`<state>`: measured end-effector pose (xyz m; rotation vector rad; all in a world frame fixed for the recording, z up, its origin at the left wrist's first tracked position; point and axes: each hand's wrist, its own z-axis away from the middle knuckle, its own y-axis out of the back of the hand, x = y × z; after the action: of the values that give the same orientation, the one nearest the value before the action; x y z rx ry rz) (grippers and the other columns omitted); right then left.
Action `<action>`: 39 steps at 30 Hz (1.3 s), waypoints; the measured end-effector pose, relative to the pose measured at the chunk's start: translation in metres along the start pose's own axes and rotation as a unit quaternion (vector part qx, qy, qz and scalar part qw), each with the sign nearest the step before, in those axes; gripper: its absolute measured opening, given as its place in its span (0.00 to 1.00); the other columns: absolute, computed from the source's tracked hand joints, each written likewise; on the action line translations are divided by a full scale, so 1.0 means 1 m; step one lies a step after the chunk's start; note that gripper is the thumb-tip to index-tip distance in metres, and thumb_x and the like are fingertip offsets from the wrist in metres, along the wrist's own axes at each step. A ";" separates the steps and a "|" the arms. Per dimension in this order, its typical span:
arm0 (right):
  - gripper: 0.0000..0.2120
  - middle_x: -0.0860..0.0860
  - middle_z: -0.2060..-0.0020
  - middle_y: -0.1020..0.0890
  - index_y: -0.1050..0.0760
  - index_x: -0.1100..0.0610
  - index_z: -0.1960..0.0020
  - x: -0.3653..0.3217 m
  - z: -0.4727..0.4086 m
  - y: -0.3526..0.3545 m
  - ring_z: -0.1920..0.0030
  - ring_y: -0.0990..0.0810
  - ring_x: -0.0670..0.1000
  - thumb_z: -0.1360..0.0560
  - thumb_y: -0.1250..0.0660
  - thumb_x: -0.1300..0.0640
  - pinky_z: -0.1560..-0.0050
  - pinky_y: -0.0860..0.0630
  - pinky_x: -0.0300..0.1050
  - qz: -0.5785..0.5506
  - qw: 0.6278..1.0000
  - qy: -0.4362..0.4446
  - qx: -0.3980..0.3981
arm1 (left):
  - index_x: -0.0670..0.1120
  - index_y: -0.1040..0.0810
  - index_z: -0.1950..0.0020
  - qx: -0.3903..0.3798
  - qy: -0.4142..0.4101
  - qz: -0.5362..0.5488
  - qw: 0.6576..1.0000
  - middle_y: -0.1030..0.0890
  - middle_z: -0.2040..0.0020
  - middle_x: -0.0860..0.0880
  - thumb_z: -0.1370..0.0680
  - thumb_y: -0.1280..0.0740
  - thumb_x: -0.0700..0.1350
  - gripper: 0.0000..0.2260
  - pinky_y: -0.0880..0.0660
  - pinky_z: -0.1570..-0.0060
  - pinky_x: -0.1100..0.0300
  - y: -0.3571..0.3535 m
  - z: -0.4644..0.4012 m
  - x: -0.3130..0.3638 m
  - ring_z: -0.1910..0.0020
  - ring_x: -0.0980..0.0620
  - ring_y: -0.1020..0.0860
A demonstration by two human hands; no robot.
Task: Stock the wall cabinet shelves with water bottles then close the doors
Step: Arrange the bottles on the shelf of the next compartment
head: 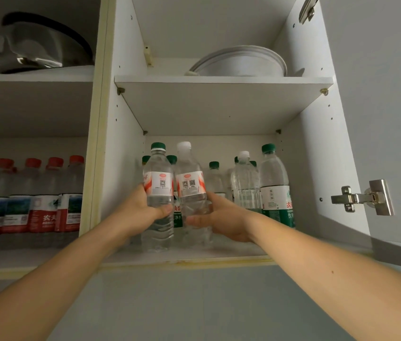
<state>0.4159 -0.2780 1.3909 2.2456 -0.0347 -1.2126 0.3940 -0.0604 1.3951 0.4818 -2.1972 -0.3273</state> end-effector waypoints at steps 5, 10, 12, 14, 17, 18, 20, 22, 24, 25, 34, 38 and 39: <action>0.28 0.45 0.39 0.17 0.31 0.43 0.28 0.001 0.005 -0.006 0.37 0.20 0.48 0.23 0.26 0.58 0.33 0.26 0.56 -0.039 0.999 -0.015 0.023 | 0.59 0.27 0.38 -0.011 -0.001 -0.012 1.000 0.18 0.44 0.57 0.24 0.25 0.43 0.20 0.24 0.36 0.47 0.001 0.004 0.005 0.44 0.56 0.20; 0.28 0.47 0.36 0.19 0.32 0.45 0.27 -0.008 0.013 -0.016 0.33 0.22 0.51 0.23 0.27 0.57 0.30 0.29 0.60 -0.029 0.998 -0.017 0.047 | 0.54 0.31 0.27 0.004 -0.015 -0.042 0.999 0.20 0.36 0.53 0.25 0.25 0.50 0.29 0.26 0.33 0.42 0.002 0.006 0.001 0.38 0.50 0.21; 0.23 0.45 0.37 0.18 0.28 0.42 0.31 -0.010 0.013 -0.019 0.35 0.21 0.49 0.23 0.26 0.55 0.32 0.28 0.59 -0.010 0.998 -0.026 0.058 | 0.53 0.31 0.26 0.015 -0.021 -0.039 0.999 0.20 0.36 0.52 0.25 0.25 0.51 0.30 0.25 0.34 0.42 0.001 0.008 -0.002 0.38 0.49 0.21; 0.19 0.41 0.44 0.15 0.26 0.38 0.38 -0.010 0.014 -0.020 0.41 0.18 0.45 0.24 0.25 0.53 0.39 0.22 0.50 0.014 0.997 -0.019 0.076 | 0.52 0.32 0.26 0.027 -0.029 -0.031 0.999 0.21 0.35 0.50 0.26 0.25 0.51 0.30 0.24 0.35 0.42 0.000 0.008 -0.006 0.38 0.49 0.21; 0.17 0.41 0.52 0.13 0.23 0.39 0.40 -0.010 0.021 -0.022 0.50 0.15 0.42 0.26 0.24 0.49 0.51 0.19 0.39 0.094 0.986 0.004 0.140 | 0.50 0.35 0.25 0.083 -0.072 -0.066 0.992 0.25 0.31 0.48 0.26 0.24 0.52 0.33 0.24 0.37 0.50 -0.004 0.011 -0.006 0.36 0.48 0.23; 0.18 0.44 0.53 0.13 0.23 0.41 0.38 -0.010 0.025 -0.020 0.52 0.15 0.44 0.26 0.25 0.46 0.50 0.19 0.40 0.146 0.971 0.007 0.187 | 0.49 0.36 0.25 0.123 -0.095 -0.099 0.983 0.28 0.30 0.47 0.27 0.24 0.54 0.35 0.26 0.37 0.51 -0.006 0.014 -0.003 0.34 0.47 0.26; 0.18 0.44 0.53 0.16 0.22 0.48 0.37 -0.011 0.036 -0.014 0.54 0.18 0.41 0.25 0.27 0.44 0.51 0.20 0.39 0.263 0.918 0.026 0.295 | 0.49 0.39 0.23 0.201 -0.168 -0.159 0.952 0.34 0.26 0.45 0.27 0.24 0.55 0.38 0.29 0.35 0.51 -0.013 0.020 0.006 0.29 0.45 0.32; 0.13 0.45 0.52 0.19 0.21 0.54 0.41 -0.013 0.050 -0.005 0.53 0.21 0.43 0.23 0.28 0.49 0.50 0.20 0.44 0.368 0.850 0.091 0.365 | 0.47 0.40 0.22 0.214 -0.258 -0.160 0.929 0.39 0.24 0.45 0.25 0.25 0.53 0.37 0.35 0.30 0.56 -0.024 0.024 0.019 0.25 0.47 0.40; 0.14 0.50 0.45 0.22 0.21 0.56 0.40 -0.013 0.063 0.006 0.44 0.23 0.51 0.23 0.28 0.52 0.45 0.22 0.50 0.484 0.771 0.133 0.391 | 0.47 0.38 0.22 0.182 -0.325 -0.160 0.914 0.41 0.23 0.45 0.24 0.26 0.52 0.35 0.40 0.30 0.60 -0.040 0.025 0.033 0.23 0.48 0.43; 0.17 0.52 0.41 0.24 0.23 0.57 0.37 -0.012 0.068 0.012 0.39 0.26 0.54 0.23 0.28 0.52 0.42 0.23 0.52 0.534 0.734 0.130 0.399 | 0.46 0.37 0.22 0.162 -0.352 -0.163 0.907 0.41 0.23 0.45 0.23 0.27 0.52 0.33 0.40 0.30 0.60 -0.047 0.023 0.040 0.23 0.48 0.43; 0.59 0.57 0.21 0.67 0.70 0.46 0.20 0.021 0.087 0.054 0.21 0.50 0.67 0.29 0.27 0.35 0.36 0.25 0.60 0.560 0.745 -0.038 0.362 | 0.49 0.52 0.18 0.001 -0.276 -0.173 0.945 0.44 0.21 0.46 0.24 0.26 0.51 0.44 0.34 0.28 0.50 -0.133 -0.018 0.076 0.24 0.46 0.38; 0.59 0.55 0.21 0.71 0.74 0.42 0.22 0.027 0.080 0.068 0.31 0.28 0.66 0.26 0.25 0.43 0.45 0.19 0.56 0.492 0.810 -0.043 0.317 | 0.53 0.70 0.20 -0.103 -0.088 -0.097 0.986 0.38 0.21 0.41 0.22 0.28 0.52 0.52 0.26 0.33 0.46 -0.150 -0.045 0.076 0.30 0.42 0.27; 0.59 0.56 0.21 0.69 0.73 0.41 0.22 0.028 0.079 0.070 0.33 0.26 0.67 0.25 0.25 0.46 0.44 0.20 0.57 0.477 0.821 -0.044 0.310 | 0.54 0.74 0.22 -0.128 -0.078 -0.086 0.985 0.33 0.23 0.42 0.22 0.28 0.52 0.53 0.24 0.37 0.48 -0.153 -0.048 0.073 0.36 0.43 0.23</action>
<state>0.3882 -0.3816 1.3715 2.1178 -1.5885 -0.7506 0.4243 -0.2330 1.4149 0.5190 -2.2266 -0.7533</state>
